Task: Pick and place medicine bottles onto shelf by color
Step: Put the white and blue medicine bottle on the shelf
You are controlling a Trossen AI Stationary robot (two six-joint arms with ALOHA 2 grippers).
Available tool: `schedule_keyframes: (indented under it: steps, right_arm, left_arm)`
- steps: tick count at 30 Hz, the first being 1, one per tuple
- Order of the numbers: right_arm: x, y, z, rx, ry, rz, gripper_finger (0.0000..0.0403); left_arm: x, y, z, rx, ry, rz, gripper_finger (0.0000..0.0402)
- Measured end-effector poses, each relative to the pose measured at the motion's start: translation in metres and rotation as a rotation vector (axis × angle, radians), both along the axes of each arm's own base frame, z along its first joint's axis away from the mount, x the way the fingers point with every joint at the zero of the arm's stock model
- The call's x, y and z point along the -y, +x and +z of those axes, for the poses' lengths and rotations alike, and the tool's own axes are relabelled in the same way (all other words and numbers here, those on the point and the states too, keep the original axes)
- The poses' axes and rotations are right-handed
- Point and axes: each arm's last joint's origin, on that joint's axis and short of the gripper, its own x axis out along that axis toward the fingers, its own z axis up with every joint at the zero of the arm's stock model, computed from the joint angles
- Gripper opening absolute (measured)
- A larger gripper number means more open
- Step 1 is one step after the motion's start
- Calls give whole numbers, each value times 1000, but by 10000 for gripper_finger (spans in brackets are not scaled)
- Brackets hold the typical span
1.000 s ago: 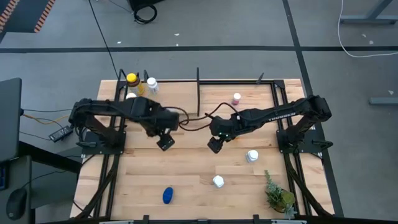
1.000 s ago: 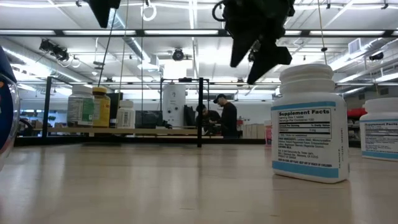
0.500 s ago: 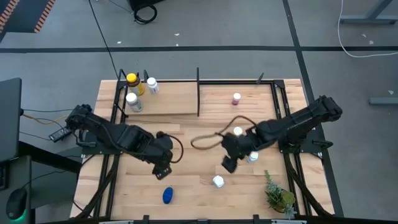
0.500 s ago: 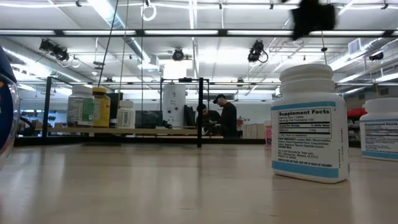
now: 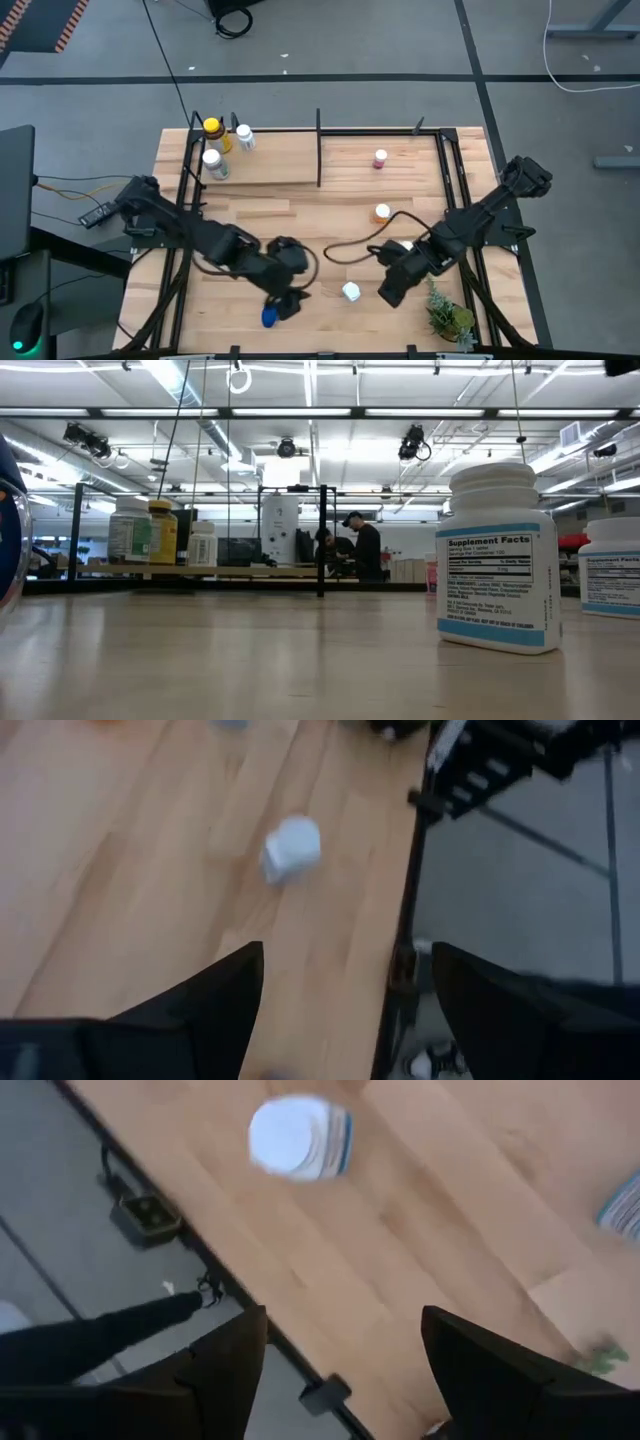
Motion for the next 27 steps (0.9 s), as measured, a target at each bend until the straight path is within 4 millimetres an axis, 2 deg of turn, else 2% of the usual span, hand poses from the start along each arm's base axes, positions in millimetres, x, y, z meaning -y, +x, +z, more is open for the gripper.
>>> schedule_keyframes:
  steps: [6,13,16,21,27]
  right_arm:
    - [-8,-8,0,121,-202,126,265]
    - [-9,-18,-3,22,-186,177,264]
    - [-13,-23,-2,31,-204,164,264]
    - [-13,-27,3,89,-237,143,264]
    - [-12,-29,6,115,-252,143,264]
  left_arm:
    - [3,40,-28,86,160,-118,291]
    - [3,71,-63,88,330,-260,291]
    - [-3,80,-73,72,325,-233,291]
    - [-13,94,-89,32,221,-234,291]
    - [-8,107,-103,84,254,-323,291]
